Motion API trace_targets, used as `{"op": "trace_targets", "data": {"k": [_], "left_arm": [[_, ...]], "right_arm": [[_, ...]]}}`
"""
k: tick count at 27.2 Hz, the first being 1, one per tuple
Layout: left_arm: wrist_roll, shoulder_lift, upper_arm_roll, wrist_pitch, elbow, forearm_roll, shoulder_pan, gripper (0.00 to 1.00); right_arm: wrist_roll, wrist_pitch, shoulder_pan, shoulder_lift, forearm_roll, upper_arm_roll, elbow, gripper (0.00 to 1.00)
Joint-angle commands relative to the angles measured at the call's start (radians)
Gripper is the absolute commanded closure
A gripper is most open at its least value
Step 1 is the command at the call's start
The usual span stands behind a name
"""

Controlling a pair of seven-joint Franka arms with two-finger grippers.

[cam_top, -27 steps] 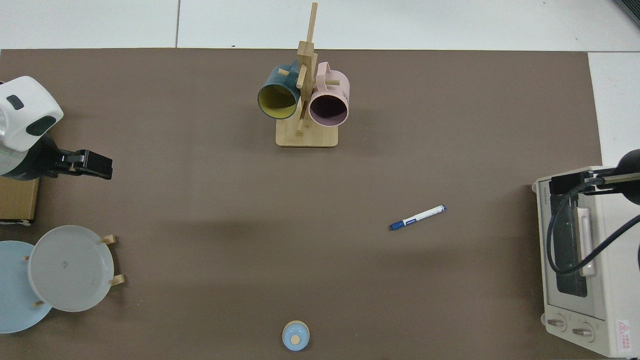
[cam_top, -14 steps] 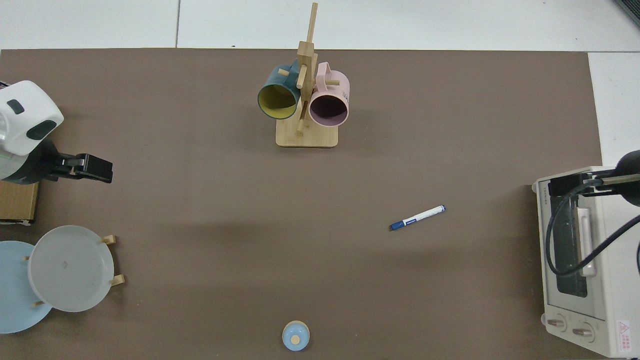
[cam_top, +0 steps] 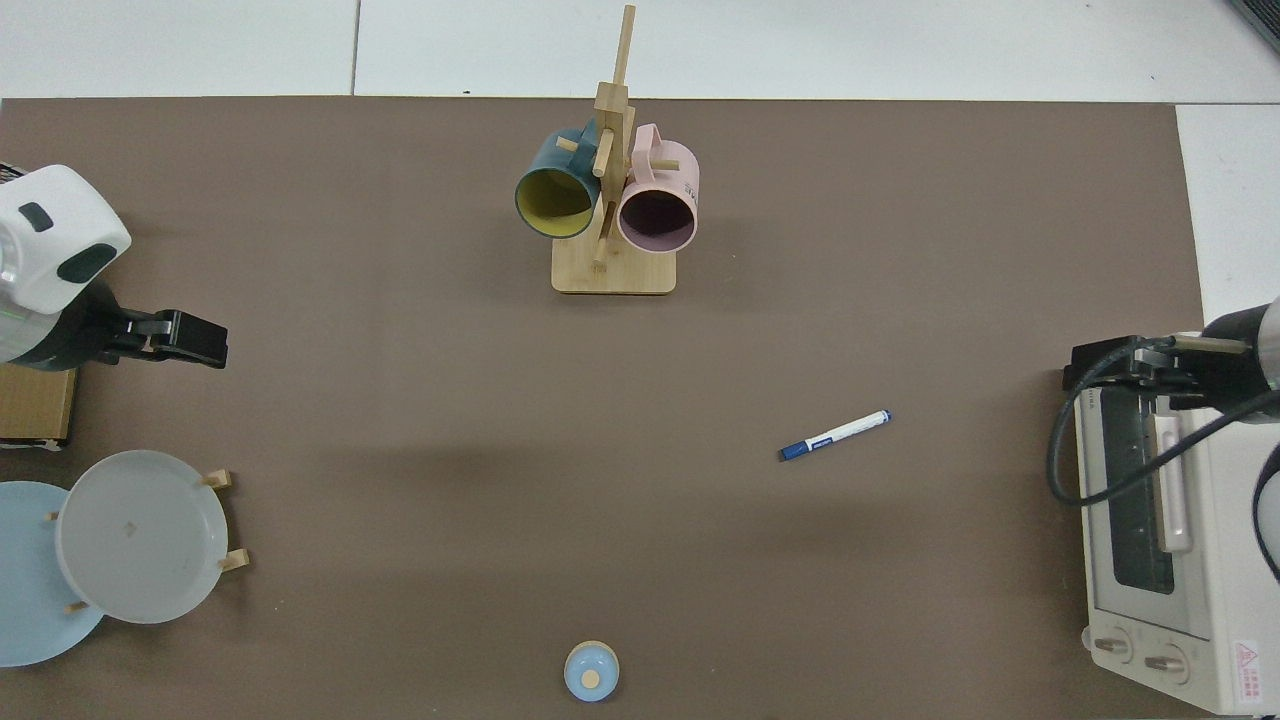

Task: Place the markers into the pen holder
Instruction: 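Reach the right gripper down to the blue-capped marker and grasp it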

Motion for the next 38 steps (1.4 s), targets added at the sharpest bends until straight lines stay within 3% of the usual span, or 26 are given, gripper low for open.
{"op": "trace_targets", "data": {"k": [1,9,18,22,26,38], "left_arm": [[0.007,-0.039,-0.003,0.042,-0.055,0.003,0.002,0.0],[0.005,-0.036,-0.003,0.056,-0.081,0.003,0.009,0.0],[0.018,-0.038,0.023,0.123,-0.136,0.003,0.005,0.0],[0.018,-0.036,0.023,0.139,-0.15,0.003,0.001,0.0],[0.018,-0.036,0.023,0.145,-0.157,0.003,-0.001,0.0],[0.019,-0.038,0.023,0.137,-0.165,0.003,-0.001,0.0]], "right_arm": [[0.32,0.062,0.027,-0.032,0.059,0.006,-0.103,0.0],[0.706,0.29,0.124,0.0,0.084,0.006,-0.266,0.0],[1.004,0.406,0.155,0.12,0.087,0.006,-0.324,0.0],[1.052,0.481,0.155,0.155,0.09,0.006,-0.344,0.0],[1.061,0.548,0.158,0.215,0.153,0.006,-0.35,0.0],[1.049,0.633,0.149,0.291,0.156,0.006,-0.392,0.0]]}}
